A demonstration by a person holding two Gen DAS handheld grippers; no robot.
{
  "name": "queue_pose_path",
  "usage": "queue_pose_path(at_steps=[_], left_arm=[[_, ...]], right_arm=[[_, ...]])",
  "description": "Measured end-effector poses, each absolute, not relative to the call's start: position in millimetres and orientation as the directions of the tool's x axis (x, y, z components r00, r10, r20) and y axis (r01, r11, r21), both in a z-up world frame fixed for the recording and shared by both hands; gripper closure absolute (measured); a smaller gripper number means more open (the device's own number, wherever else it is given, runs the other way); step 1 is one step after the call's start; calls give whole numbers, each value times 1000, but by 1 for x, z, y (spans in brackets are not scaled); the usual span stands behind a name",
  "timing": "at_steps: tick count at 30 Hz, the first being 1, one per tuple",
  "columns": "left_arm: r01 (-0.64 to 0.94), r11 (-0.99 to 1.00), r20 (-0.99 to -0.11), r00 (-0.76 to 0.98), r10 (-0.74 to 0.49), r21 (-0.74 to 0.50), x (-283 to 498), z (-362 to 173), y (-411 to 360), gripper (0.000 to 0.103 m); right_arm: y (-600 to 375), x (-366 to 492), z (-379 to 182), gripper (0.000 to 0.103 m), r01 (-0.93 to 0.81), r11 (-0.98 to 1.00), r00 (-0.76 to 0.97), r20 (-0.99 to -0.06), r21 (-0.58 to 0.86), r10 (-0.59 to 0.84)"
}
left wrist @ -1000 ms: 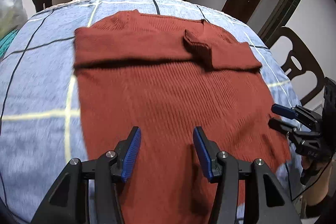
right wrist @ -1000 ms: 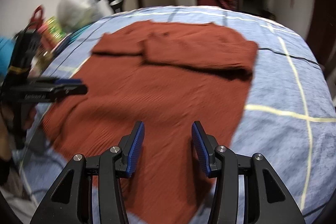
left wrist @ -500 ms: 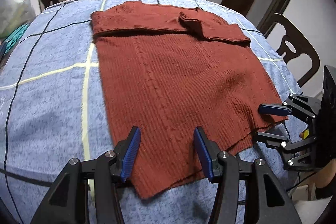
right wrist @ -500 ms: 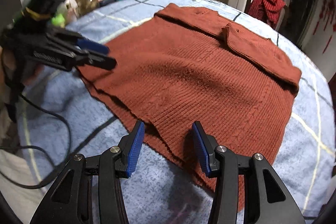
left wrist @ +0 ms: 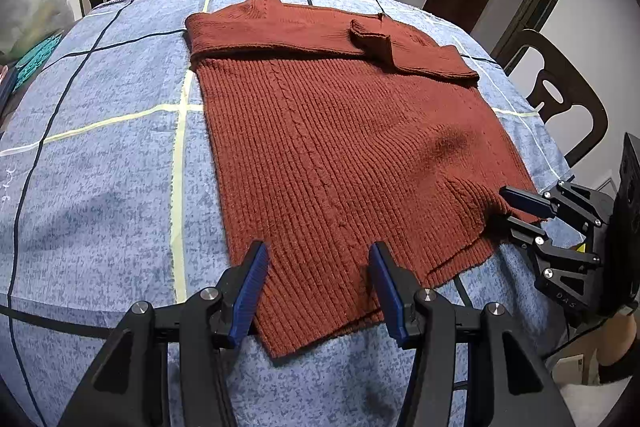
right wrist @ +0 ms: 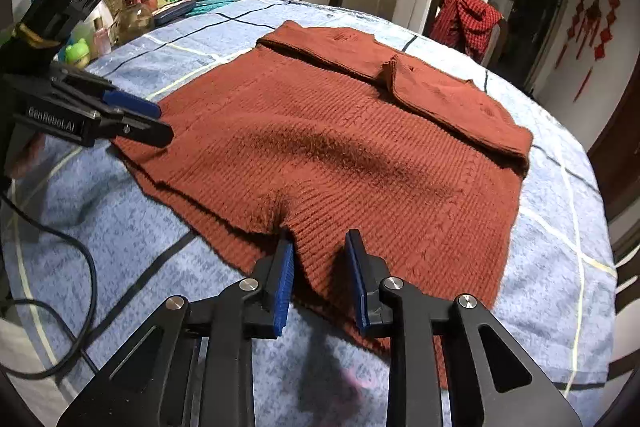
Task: Fold small clothes
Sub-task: 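Move the right tool to the sweater hem and grasp its edge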
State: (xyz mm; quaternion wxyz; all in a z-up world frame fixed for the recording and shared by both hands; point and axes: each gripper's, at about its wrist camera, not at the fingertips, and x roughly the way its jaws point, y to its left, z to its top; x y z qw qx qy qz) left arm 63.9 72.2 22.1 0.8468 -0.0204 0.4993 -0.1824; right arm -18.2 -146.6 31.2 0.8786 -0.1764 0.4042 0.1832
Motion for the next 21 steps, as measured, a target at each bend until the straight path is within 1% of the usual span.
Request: queue_pose_path(at_steps=[3, 5, 7, 14, 19, 21], left_arm=[[289, 930, -837, 431, -337, -226, 63, 22, 74, 48], [286, 928, -835, 427, -347, -239, 63, 22, 76, 48], [284, 925, -834, 420, -358, -254, 62, 23, 79, 48], [293, 914, -822, 417, -388, -282, 57, 25, 90, 48], [309, 904, -821, 402, -405, -294, 57, 27, 93, 48], [309, 904, -821, 402, -405, -295, 56, 28, 97, 48]], right_arm=[[-147, -19, 30, 97, -451, 875, 611, -775, -177, 159], [-149, -20, 32, 101, -448, 880, 612, -772, -159, 172], [-148, -24, 33, 101, -444, 876, 622, -768, -186, 153], [-149, -43, 29, 102, -462, 858, 593, -797, -224, 111], [-150, -43, 25, 102, -448, 867, 567, -819, -219, 86], [-152, -42, 29, 102, -448, 875, 543, -833, -184, 102]])
